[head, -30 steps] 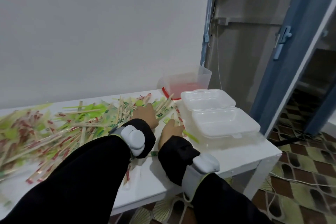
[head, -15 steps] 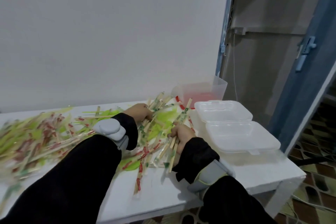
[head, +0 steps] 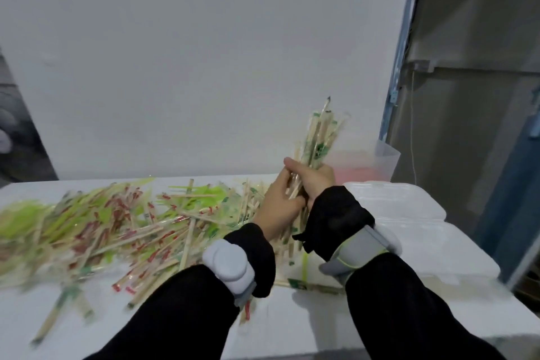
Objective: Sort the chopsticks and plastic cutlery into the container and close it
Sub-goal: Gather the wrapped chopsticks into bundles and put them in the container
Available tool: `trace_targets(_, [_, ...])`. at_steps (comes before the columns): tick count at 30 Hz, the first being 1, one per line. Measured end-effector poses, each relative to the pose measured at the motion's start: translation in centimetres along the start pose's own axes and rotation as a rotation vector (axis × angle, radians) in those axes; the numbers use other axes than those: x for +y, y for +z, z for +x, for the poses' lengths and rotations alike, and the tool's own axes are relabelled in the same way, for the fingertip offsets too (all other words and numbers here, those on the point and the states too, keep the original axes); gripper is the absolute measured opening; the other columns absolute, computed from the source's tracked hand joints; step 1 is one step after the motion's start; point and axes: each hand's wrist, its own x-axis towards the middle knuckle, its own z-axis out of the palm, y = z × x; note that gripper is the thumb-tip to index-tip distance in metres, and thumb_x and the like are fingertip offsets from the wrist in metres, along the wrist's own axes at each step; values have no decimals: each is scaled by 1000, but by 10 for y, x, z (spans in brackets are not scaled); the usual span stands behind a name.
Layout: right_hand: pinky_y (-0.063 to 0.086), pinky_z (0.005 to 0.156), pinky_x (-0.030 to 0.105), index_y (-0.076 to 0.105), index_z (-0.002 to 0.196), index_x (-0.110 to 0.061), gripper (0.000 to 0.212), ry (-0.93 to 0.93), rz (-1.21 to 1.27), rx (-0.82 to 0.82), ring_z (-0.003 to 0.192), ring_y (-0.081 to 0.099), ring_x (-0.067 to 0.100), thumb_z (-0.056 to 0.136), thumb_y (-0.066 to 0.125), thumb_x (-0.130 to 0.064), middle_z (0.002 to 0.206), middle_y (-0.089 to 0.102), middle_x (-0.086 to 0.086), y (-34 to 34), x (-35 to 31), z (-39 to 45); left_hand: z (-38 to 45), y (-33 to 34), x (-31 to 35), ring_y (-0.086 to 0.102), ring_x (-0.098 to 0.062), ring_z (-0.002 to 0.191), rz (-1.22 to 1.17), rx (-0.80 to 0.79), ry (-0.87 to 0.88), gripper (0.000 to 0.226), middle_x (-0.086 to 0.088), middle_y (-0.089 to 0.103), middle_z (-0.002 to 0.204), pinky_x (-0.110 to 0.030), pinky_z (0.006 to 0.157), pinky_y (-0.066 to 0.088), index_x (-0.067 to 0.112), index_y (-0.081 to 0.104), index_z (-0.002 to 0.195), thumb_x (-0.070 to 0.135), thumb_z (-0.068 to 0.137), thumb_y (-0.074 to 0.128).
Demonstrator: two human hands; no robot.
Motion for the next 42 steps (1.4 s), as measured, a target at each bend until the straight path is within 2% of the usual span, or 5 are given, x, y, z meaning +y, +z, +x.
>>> trace_targets(13, [54,62,26,57,93,-8,25,-278,-150,-180,58,63,7,76,75,-5,73,64,3,-22,30,-15,32,-11,47,55,-27,111,-296,115,86,39,-16,53,132,-40,95,40,36,48,118,56,85,44])
trace_targets(24, [54,79,35,52,122,-3,97,-115,-338,-253,102,62,27,41,83,-48,114,63,13,-31,65,2,30,-13,32,3,-9,147,680,-138,231,31,4,21,157,-46,118,-3,26,62,122,30,98,43])
trace_targets(30, [52,81,37,60,105,-4,32,-225,-337,-283,86,64,23,76,72,-3,92,67,7,-22,51,-13,25,-17,52,20,-16,144,543,-131,325,84,4,9,159,-34,112,20,35,24,147,65,74,52])
trace_targets(37, [42,46,9,58,68,-15,27,-241,-357,-319,46,56,-7,75,68,9,64,60,-2,-22,44,-11,28,-11,38,56,-22,75,773,50,441,23,-3,63,84,-30,70,42,6,63,92,17,84,44])
trace_targets(42, [53,67,34,63,79,-7,12,-252,-354,-231,69,62,24,82,58,3,77,66,10,-14,33,-3,32,-15,32,28,-19,136,604,41,386,42,-4,14,150,-29,105,29,20,51,125,28,86,65])
